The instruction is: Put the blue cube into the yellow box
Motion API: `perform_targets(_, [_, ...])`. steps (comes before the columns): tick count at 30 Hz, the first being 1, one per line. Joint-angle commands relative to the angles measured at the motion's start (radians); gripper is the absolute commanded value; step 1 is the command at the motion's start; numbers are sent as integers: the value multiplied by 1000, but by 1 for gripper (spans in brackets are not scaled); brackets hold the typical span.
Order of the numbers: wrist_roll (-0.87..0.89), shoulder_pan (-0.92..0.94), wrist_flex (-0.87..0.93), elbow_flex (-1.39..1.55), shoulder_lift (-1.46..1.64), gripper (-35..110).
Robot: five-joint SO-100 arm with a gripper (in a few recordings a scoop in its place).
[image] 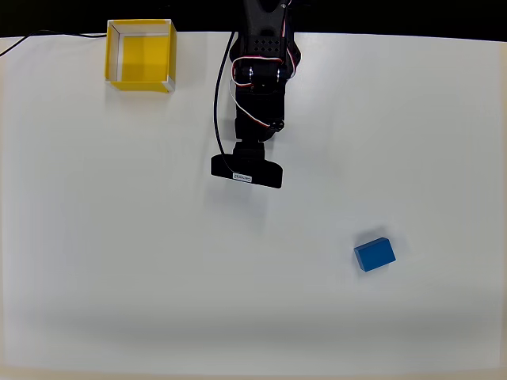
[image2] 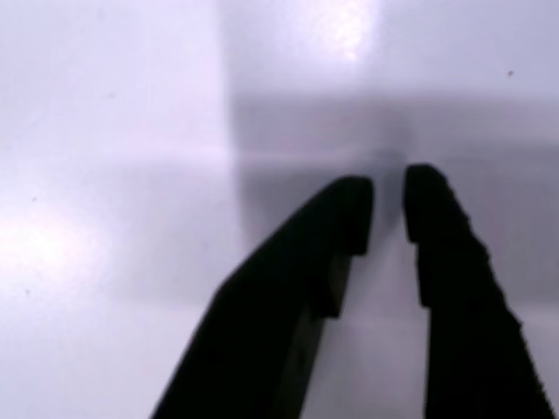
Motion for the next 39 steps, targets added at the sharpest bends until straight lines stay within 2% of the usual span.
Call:
perform_targets(1, [-15, -80, 18, 26, 25, 0])
perform_targets(16, [-66, -84, -9, -12, -17, 2])
perform_targets(29, [-6, -89, -367, -666, -696, 8])
perform_targets(34, [74, -118, -495, -890, -936, 17])
perform_targets(39, [206, -163, -597, -1117, -1149, 17])
